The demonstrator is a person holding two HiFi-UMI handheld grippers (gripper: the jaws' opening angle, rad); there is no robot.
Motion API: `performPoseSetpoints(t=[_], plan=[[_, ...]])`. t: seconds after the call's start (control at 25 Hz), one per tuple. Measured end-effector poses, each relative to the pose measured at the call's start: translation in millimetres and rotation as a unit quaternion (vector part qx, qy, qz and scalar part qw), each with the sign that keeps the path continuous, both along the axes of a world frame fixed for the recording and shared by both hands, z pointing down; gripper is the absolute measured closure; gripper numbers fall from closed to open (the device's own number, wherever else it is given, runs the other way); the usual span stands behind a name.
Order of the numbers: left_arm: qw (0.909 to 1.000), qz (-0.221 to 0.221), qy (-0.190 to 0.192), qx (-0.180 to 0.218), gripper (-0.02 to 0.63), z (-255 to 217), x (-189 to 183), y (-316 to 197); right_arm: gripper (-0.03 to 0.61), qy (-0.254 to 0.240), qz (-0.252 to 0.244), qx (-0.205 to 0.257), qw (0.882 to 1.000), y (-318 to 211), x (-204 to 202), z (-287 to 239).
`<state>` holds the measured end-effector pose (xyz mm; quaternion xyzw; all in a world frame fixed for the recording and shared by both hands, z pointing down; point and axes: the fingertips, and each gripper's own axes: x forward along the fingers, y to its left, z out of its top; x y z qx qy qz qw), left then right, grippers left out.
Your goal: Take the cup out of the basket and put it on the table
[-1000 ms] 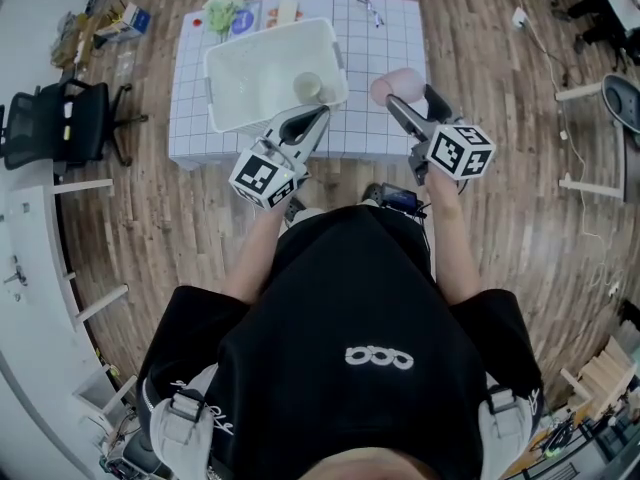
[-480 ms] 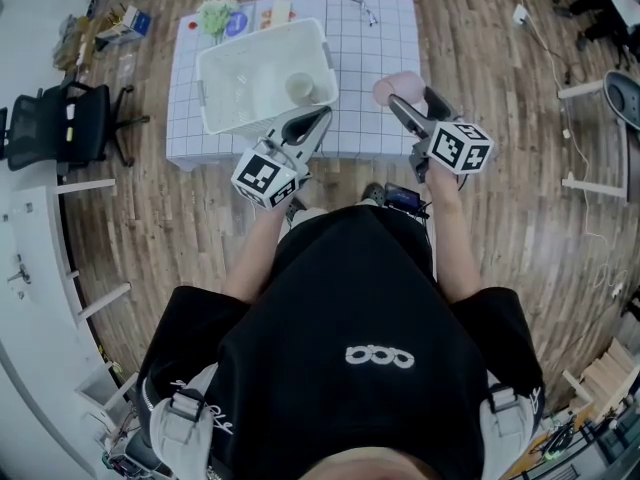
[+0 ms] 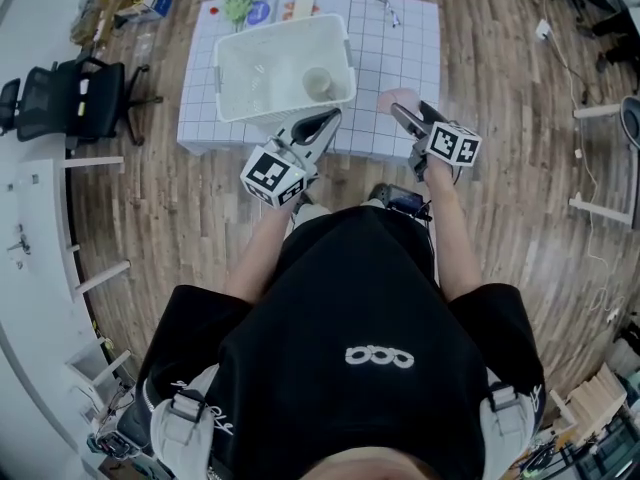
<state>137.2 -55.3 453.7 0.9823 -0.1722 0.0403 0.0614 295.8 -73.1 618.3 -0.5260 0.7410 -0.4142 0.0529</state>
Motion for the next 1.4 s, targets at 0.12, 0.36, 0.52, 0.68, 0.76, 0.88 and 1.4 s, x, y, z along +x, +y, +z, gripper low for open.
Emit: performPoseSetpoints(t=[0.12, 0.36, 0.52, 0.68, 0.76, 0.88, 1.4], plan=[[0.9999, -0.010, -0.005, -0.001, 0.606, 3.0, -4.7, -1.1, 0.170, -0.035, -0.005, -0.025, 0.999, -6.7, -6.4, 32.7], [0.9993, -0.034, -0.014, -0.004, 0.606, 7.4, -19.2, -3.1, 0.170, -0.126, 0.003, -0.076, 0.989, -24.8, -21.4, 96.8], [0.9985, -0.052, -0.019, -0.007, 0.606, 11.5, -28.2, -5.3, 0.170, -0.176, 0.015, -0.103, 0.979, -34.7, -30.5, 133.6], [0.9976, -0.065, -0.022, -0.009, 0.606, 12.7, -35.7, -5.8, 0.170, -0.220, 0.024, -0.111, 0.969, -41.4, -39.0, 149.3], [0.9970, -0.073, -0.023, -0.011, 0.606, 13.6, -39.6, -6.1, 0.170, -0.226, 0.026, -0.116, 0.967, -42.7, -41.0, 155.6], [0.9965, -0.080, -0.025, -0.011, 0.606, 14.8, -43.5, -6.2, 0.170, -0.229, 0.032, -0.124, 0.965, -41.6, -38.1, 162.7], [0.9964, -0.080, -0.022, -0.015, 0.606, 14.0, -46.0, -1.6, 0.169, -0.258, 0.060, -0.136, 0.955, -36.6, -35.0, 171.7]])
